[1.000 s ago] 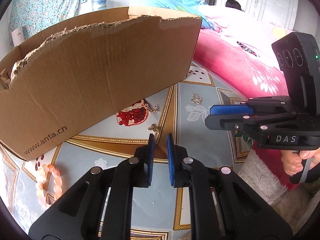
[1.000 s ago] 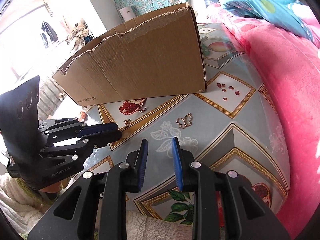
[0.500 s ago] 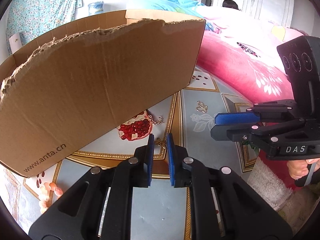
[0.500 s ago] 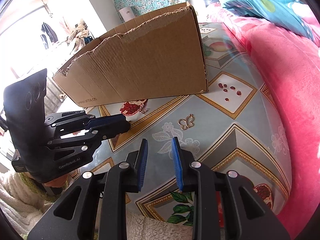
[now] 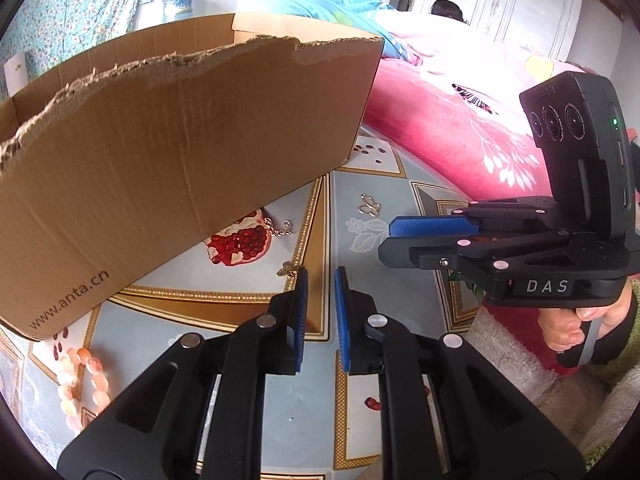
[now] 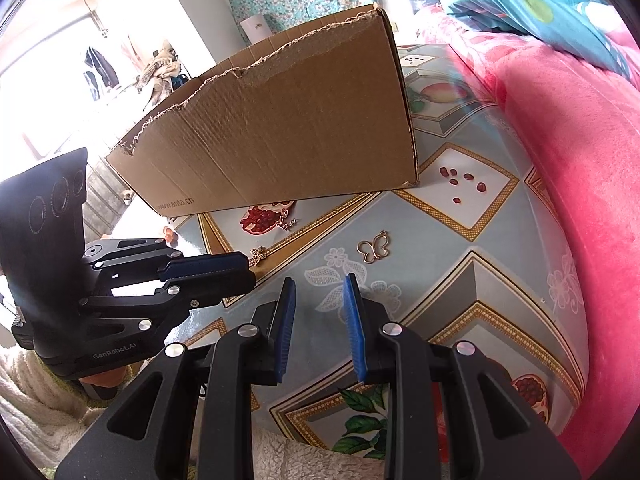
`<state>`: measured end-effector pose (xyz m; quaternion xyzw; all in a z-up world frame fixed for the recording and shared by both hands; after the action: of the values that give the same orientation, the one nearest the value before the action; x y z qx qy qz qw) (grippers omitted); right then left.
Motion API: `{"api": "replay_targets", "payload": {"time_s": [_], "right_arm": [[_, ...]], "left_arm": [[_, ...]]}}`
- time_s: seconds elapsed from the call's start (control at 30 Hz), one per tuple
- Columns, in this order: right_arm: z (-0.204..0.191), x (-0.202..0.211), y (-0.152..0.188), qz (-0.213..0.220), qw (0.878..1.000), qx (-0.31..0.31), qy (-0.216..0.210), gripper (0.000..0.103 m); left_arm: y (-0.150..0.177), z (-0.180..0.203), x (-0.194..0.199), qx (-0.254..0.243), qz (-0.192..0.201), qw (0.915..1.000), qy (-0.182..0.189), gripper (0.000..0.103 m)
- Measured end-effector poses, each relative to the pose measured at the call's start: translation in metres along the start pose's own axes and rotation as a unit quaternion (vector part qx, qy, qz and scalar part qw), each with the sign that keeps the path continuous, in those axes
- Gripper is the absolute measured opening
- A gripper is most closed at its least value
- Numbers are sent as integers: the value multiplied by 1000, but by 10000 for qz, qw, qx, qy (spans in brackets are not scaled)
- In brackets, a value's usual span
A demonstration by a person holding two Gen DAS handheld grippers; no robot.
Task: Organize jewelry
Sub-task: 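Move the right gripper down toward the gold butterfly earring, then close the right gripper on the butterfly earring and lift it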
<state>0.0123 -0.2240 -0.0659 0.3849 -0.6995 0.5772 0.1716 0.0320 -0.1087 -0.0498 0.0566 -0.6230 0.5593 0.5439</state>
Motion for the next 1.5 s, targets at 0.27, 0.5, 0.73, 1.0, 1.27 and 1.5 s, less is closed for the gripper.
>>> {"api": "replay_targets", "payload": {"time_s": [0.27, 0.5, 0.73, 1.0, 1.27, 1.5], "right_arm": [[1, 0, 1, 28, 10000, 2, -17, 25], [2, 1, 2, 83, 9999, -8, -78, 25], [4, 2, 2, 129, 9999, -50, -85, 25], [2, 6, 3, 210, 9998, -43, -57, 25], [0, 13, 0, 329, 9994, 19, 49, 25], [9, 15, -7, 364, 9985, 12, 410, 28]], "left_arm": [[-3, 7, -7, -817, -15, 9939, -743, 20], [-12, 0, -11, -797, -254, 9948, -576, 21], [-14, 0, -14, -821, -390, 9950, -417, 13], [-11, 6, -13, -794, -351, 9945, -587, 12], [-6, 1, -3, -456, -220, 9970, -582, 12], [-8, -7, 9, 44, -43, 9988, -494, 12]]}}
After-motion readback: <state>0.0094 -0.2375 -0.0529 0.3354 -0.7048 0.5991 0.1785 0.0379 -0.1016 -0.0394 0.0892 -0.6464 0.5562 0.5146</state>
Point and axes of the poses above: each gripper's, at about its wrist camera, not at the fingertips, and x roughly against the way its jaws point, z to its right, y to its underside, the point moved 2 cm from there along -x, roughly the way its jaws point, and after that the axes turned 8 degrees about x, right-handed, at the moved point
